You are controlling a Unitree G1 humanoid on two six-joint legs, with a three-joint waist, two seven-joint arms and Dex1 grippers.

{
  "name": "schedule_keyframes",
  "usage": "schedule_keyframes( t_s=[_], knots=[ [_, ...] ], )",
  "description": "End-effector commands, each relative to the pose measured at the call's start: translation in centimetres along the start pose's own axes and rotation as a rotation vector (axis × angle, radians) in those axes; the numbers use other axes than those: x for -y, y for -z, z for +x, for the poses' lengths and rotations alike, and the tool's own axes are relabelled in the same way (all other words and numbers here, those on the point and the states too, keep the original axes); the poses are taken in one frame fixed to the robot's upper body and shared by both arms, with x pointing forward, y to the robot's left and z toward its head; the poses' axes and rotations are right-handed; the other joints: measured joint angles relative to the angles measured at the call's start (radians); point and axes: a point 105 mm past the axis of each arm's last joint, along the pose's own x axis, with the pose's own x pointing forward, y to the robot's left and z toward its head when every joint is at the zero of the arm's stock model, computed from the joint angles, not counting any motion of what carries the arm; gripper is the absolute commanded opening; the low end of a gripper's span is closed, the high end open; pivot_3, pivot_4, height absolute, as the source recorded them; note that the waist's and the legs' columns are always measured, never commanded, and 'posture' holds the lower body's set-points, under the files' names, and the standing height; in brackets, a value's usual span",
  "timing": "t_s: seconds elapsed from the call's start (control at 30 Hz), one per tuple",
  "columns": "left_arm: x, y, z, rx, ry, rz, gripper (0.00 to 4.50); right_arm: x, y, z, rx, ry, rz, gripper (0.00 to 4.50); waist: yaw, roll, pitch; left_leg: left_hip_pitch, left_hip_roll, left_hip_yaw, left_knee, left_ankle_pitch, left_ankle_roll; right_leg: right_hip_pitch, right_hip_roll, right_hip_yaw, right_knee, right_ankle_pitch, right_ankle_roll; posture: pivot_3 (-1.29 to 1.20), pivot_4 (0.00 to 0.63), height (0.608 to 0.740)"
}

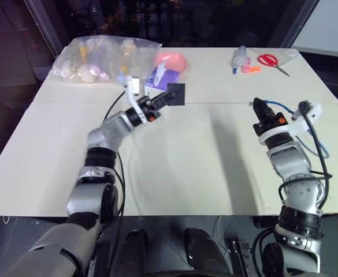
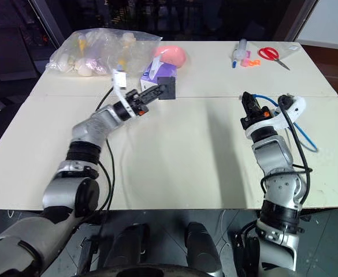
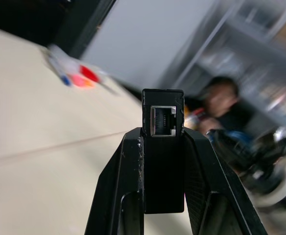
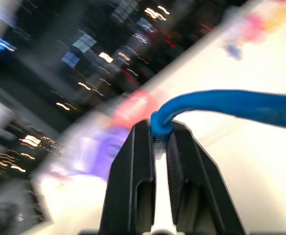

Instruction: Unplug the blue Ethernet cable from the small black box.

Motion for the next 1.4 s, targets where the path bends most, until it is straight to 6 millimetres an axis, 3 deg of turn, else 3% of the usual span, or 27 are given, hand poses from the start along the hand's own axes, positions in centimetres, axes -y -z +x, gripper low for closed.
schedule_keyframes(
  t_s=[0.03, 0.13, 0.27, 0.33, 0.47, 0.77, 0.9, 0.97, 1.2, 1.4],
  knots=[
    [1.0, 0.1, 1.6, 0.021, -0.029, 0.203, 0.49, 0.7, 0.0, 1.9, -0.04, 0.07, -0.022, 0.03, 0.001, 0.0, 0.0, 0.0, 0.0, 0.001, 0.0, 0.0, 0.0, 0.0, 0.0, 0.0, 0.0, 0.0, 0.0, 0.0, 0.15, 0.74],
    [1.0, 1.4, 2.1, 0.012, -0.06, 0.269, 0.49, 2.1, 0.8, 3.1, -0.088, 0.126, -0.026, 0.03, 0.002, 0.0, 0.0, 0.0, 0.0, 0.001, -0.001, 0.0, 0.0, -0.001, 0.001, 0.001, 0.0, 0.0, 0.001, 0.0, 0.15, 0.74],
    [0.8, 2.7, 2.5, -0.008, -0.093, 0.331, 0.49, 3.6, 1.3, 3.7, -0.127, 0.175, -0.004, 1.64, 0.004, 0.0, 0.0, -0.001, 0.0, 0.001, -0.001, -0.001, 0.002, -0.001, 0.001, 0.0, 0.0, 0.001, 0.002, 0.0, 0.15, 0.74],
    [0.3, 2.9, 2.6, -0.008, -0.139, 0.349, 0.49, 3.9, 1.3, 3.7, -0.139, 0.179, -0.001, 2.65, 0.004, 0.0, 0.0, -0.001, 0.0, 0.001, -0.001, -0.001, 0.002, -0.002, 0.001, 0.0, 0.0, 0.001, 0.002, 0.0, 0.15, 0.74],
    [0.0, 4.1, 2.8, -0.047, -0.155, 0.391, 0.49, 3.3, 1.8, 2.3, -0.193, 0.141, -0.04, 4.48, 0.007, 0.0, 0.0, -0.001, 0.0, 0.001, -0.001, -0.002, 0.003, -0.002, 0.001, 0.0, 0.0, 0.001, 0.003, 0.0, 0.15, 0.74],
    [0.2, 7.1, 2.8, -0.122, -0.176, 0.371, 0.49, 0.6, 3.9, -3.4, -0.242, -0.027, 0.017, 4.48, 0.006, 0.0, 0.0, -0.002, 0.0, 0.0, -0.001, -0.002, 0.003, -0.002, 0.001, 0.0, 0.0, 0.001, 0.003, 0.0, 0.15, 0.74],
    [0.0, 8.1, 2.4, -0.154, -0.174, 0.341, 0.49, 0.2, 3.5, -4.3, -0.221, -0.038, 0.01, 4.48, 0.001, 0.001, 0.0, -0.001, 0.0, 0.0, 0.0, -0.002, 0.003, -0.001, 0.001, 0.0, 0.0, 0.001, 0.003, 0.0, 0.15, 0.74],
    [-0.2, 8.6, 2.0, -0.169, -0.168, 0.328, 1.51, 0.1, 3.4, -4.3, -0.214, -0.043, 0.004, 4.5, 0.002, 0.0, 0.0, -0.001, 0.0, 0.0, 0.001, -0.002, 0.003, -0.001, 0.001, 0.0, 0.0, 0.001, 0.003, 0.0, 0.15, 0.74],
    [-1.0, 8.4, 0.6, -0.198, -0.135, 0.295, 3.96, -0.1, 3.3, -4.5, -0.221, -0.065, -0.039, 4.5, 0.004, 0.001, 0.0, -0.001, 0.0, 0.0, 0.0, -0.002, 0.003, -0.001, 0.001, 0.0, 0.0, 0.001, 0.003, 0.0, 0.15, 0.74],
    [-0.8, 4.1, -2.4, -0.183, -0.004, 0.421, 3.96, 0.2, 3.4, -5.6, -0.264, -0.103, -0.127, 4.5, 0.001, 0.001, 0.0, -0.001, 0.0, 0.0, -0.001, -0.002, 0.003, -0.001, 0.001, 0.0, 0.001, 0.001, 0.003, 0.0, 0.15, 0.74]
  ],
)
